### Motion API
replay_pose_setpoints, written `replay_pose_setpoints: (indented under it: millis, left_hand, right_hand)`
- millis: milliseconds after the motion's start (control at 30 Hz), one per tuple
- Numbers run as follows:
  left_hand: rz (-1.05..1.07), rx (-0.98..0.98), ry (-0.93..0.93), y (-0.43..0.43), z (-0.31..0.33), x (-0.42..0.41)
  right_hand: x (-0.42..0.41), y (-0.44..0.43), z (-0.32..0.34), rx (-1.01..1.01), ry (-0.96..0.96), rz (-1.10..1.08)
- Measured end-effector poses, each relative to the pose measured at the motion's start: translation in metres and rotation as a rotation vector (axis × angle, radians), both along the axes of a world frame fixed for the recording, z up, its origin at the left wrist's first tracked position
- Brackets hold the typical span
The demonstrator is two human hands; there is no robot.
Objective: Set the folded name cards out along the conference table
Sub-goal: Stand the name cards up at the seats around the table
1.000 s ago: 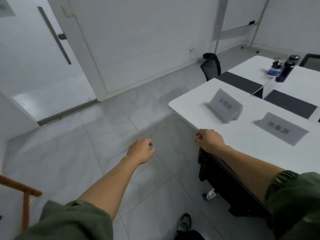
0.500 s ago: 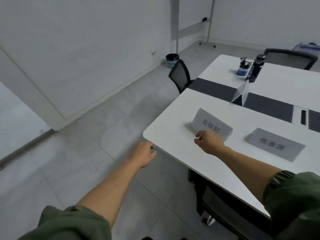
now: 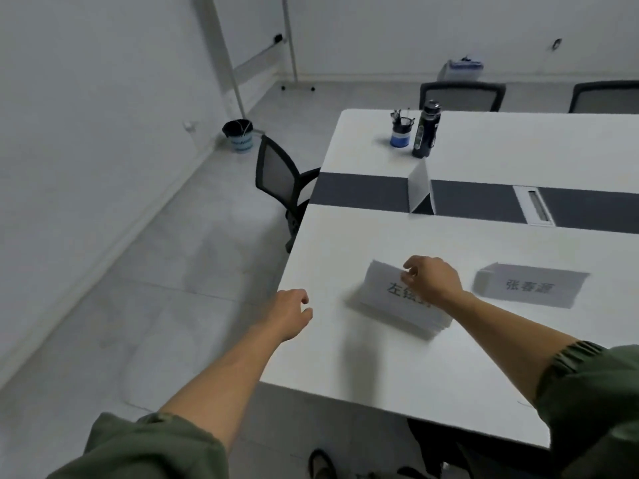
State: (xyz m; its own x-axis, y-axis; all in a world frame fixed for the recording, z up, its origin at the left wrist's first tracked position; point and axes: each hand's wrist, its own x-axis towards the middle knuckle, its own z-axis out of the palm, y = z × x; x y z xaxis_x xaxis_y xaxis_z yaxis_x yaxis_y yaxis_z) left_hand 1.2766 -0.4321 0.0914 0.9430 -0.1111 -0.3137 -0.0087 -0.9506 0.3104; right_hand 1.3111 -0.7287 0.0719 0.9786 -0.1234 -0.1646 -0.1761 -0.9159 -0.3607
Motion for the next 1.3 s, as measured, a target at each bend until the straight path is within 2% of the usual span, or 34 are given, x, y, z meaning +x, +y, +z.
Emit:
replay_pose_setpoints:
  millis: [100,300,633,867,1067,1167,1300]
  left_hand:
    - [-0.072,-0.005,0.055,-0.004,-0.016,0.039]
    - [-0.236,0.031,0.127,-0.04,-0.053,0.082]
    - [-0.319,0.087,0.2,-0.078,-0.107,0.128]
    - [-0.426,0.221,0.207,-0.08,-0.15,0.135]
    - [-0.504,0.281,0.112,-0.072,-0.181,0.117]
    - [-0.545,0.279,0.062,-0.066,-0.187,0.118]
    - [-0.671,0.367,0.15,-0.062,-0.184,0.127]
  right_hand:
    - [0.008,-0.004,-0.003,0.032,0.013,-0.087]
    - [0.028,-0.034,-0.015,0.151,0.256,-0.153]
    - [0.082,-0.054,-0.056,0.331,0.728,-0.025]
    - [0.091,-0.058,-0.064,0.346,0.725,0.0]
    - [0.09,-0.057,-0.065,0.35,0.718,-0.042]
    - [0.086,-0.053,-0.056,0.374,0.727,-0.099]
    - [0.073,-0.05,-0.037,0.429,0.689,-0.235]
